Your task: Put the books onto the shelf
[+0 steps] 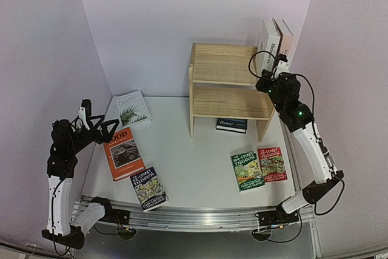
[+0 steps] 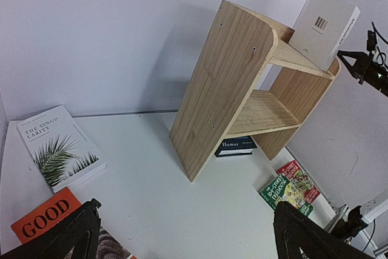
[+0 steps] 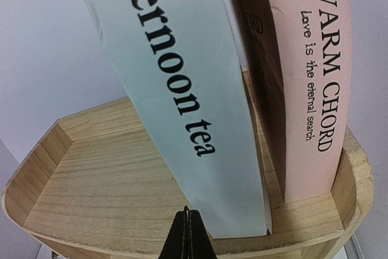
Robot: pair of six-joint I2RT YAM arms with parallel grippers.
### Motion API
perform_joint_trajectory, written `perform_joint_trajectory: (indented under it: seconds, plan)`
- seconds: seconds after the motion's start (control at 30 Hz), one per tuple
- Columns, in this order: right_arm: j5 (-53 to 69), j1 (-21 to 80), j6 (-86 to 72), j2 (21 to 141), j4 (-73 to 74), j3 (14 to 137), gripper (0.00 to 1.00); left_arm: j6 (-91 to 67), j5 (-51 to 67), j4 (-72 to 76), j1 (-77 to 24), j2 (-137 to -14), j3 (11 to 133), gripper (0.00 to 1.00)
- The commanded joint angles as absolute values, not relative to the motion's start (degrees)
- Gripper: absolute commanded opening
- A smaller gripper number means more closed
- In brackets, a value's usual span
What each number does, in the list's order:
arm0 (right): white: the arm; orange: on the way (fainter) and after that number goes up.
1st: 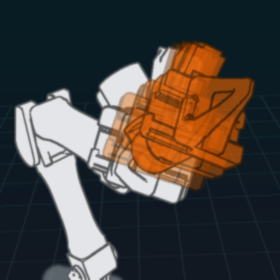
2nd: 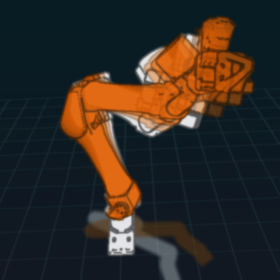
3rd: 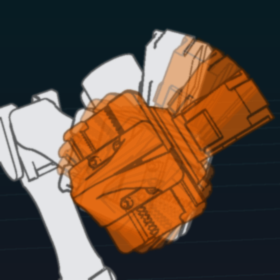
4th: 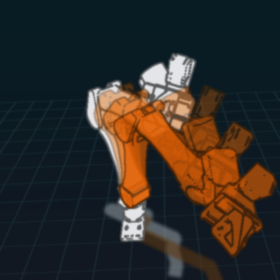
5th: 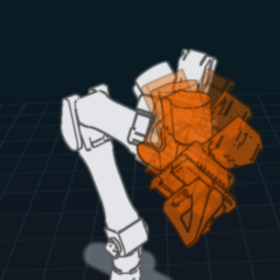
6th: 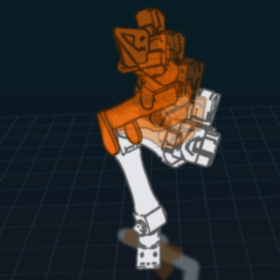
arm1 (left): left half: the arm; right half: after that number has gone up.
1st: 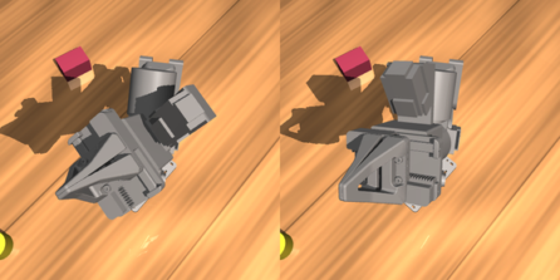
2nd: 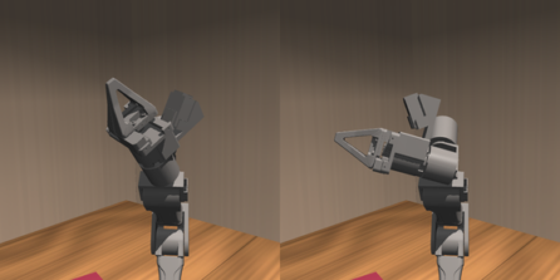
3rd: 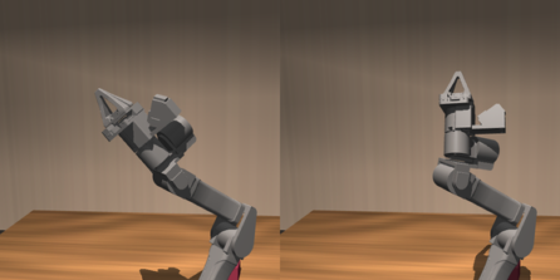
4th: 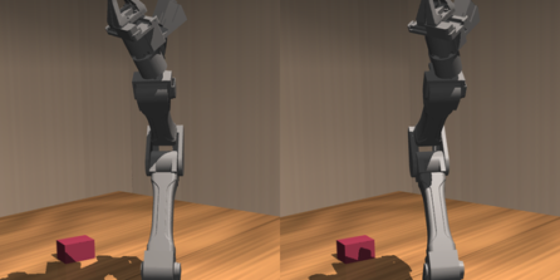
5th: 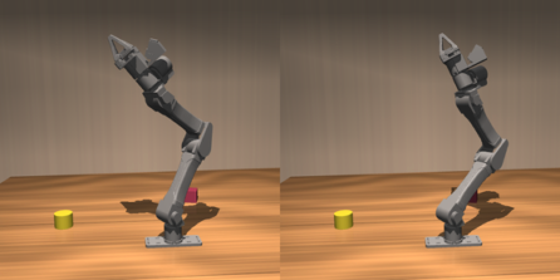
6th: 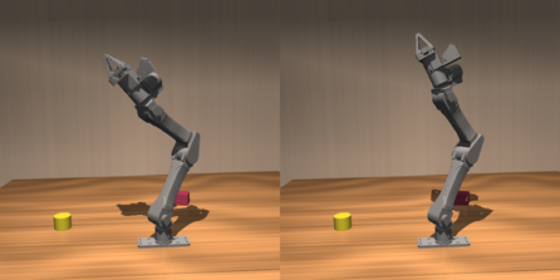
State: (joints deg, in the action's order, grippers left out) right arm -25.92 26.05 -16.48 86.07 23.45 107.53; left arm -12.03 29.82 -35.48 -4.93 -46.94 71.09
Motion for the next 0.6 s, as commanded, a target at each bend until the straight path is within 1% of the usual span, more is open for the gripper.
perform_joint_trajectory:
  seconds: [0.0,0.3,0.57]
  plan:
    - [-29.7,25.2,-15.3,87.6,20.4,110.4,0.0,-12.1,29.6,-33.7,-5.0,-46.9,71.8,1.0]
    - [-29.2,24.4,-15.2,89.8,18.9,112.4,0.0,-11.6,29.5,-34.2,-5.0,-46.5,71.8,1.0]
    - [-31.8,24.2,-14.9,91.1,18.1,113.6,0.0,-11.4,29.5,-34.4,-5.0,-46.3,71.9,1.0]
